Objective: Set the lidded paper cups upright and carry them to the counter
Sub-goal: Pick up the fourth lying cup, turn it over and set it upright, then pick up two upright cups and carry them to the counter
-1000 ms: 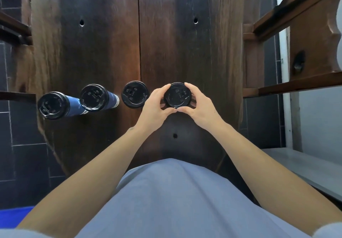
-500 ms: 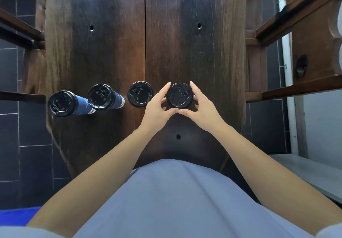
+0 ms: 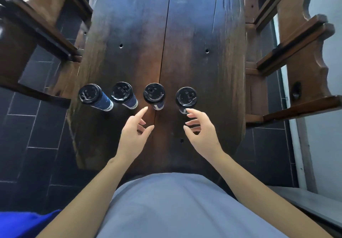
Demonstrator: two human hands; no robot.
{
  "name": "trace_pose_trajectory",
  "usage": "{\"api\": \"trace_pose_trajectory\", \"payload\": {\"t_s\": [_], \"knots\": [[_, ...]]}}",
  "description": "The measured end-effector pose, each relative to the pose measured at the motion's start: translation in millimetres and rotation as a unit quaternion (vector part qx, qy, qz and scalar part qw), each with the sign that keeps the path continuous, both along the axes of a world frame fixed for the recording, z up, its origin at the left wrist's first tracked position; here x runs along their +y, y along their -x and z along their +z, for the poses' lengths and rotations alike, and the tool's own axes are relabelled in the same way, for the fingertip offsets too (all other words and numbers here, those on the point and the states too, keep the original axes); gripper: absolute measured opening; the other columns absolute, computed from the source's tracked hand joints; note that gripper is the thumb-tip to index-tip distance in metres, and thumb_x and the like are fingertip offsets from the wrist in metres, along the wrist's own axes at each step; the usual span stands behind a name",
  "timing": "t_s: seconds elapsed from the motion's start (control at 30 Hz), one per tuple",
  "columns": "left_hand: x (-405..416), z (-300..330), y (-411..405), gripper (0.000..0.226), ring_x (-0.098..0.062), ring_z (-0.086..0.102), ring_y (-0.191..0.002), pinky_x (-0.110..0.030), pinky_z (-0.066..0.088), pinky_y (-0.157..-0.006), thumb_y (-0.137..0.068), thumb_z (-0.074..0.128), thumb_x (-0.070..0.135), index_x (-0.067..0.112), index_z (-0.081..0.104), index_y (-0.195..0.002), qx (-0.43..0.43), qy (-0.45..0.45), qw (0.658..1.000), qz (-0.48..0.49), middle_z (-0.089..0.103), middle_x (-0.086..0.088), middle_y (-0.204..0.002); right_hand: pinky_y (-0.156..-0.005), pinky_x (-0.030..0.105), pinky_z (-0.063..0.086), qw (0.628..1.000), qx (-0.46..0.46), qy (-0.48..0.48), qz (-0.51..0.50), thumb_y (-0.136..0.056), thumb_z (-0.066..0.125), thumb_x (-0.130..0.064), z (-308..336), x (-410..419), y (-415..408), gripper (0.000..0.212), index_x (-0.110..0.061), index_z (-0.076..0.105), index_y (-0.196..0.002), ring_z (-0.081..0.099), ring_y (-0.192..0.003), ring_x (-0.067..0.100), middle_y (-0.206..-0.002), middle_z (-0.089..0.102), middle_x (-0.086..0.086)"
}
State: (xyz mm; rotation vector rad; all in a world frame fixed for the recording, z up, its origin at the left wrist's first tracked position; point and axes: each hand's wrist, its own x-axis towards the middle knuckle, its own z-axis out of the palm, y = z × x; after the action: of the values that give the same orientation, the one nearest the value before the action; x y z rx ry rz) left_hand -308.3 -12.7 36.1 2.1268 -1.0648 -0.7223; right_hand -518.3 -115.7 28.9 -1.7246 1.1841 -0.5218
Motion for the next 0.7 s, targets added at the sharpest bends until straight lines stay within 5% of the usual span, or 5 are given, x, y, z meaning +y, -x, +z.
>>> {"api": "trace_pose_trajectory", "payload": {"t_s": [0.27, 0.7], "knots": [[85.0, -8.9, -75.3, 0.048, -0.015, 0.064, -0.087, -0.014, 0.046, -0.081, -0.095, 0.075, 0.017, 0.021, 0.062, -0.141, -0.034, -0.016, 0.992, 0.116, 0.062, -0.004, -0.106, -0.089, 0.018, 0.056, 0.996, 0.008, -0.015, 0.084, -0.092, 0.072, -0.013, 2.5, 49.2, -66.3, 0.059, -0.032, 0.052, -0.144, 0.064, -0.108, 0.003, -0.127, 0.059, -0.016], [123.9, -20.2, -235.2, 0.051, -0.018, 0.065, -0.105, -0.035, 0.056, -0.092, -0.097, 0.073, 0.027, 0.028, 0.058, -0.145, -0.056, -0.028, 0.998, 0.006, 0.061, -0.002, -0.124, -0.104, 0.028, 0.052, 0.99, 0.129, 0.047, 0.029, -0.093, 0.073, -0.024, -21.5, 116.8, -192.8, 0.052, -0.032, 0.055, -0.141, 0.052, -0.126, 0.006, -0.148, 0.049, -0.006]]}}
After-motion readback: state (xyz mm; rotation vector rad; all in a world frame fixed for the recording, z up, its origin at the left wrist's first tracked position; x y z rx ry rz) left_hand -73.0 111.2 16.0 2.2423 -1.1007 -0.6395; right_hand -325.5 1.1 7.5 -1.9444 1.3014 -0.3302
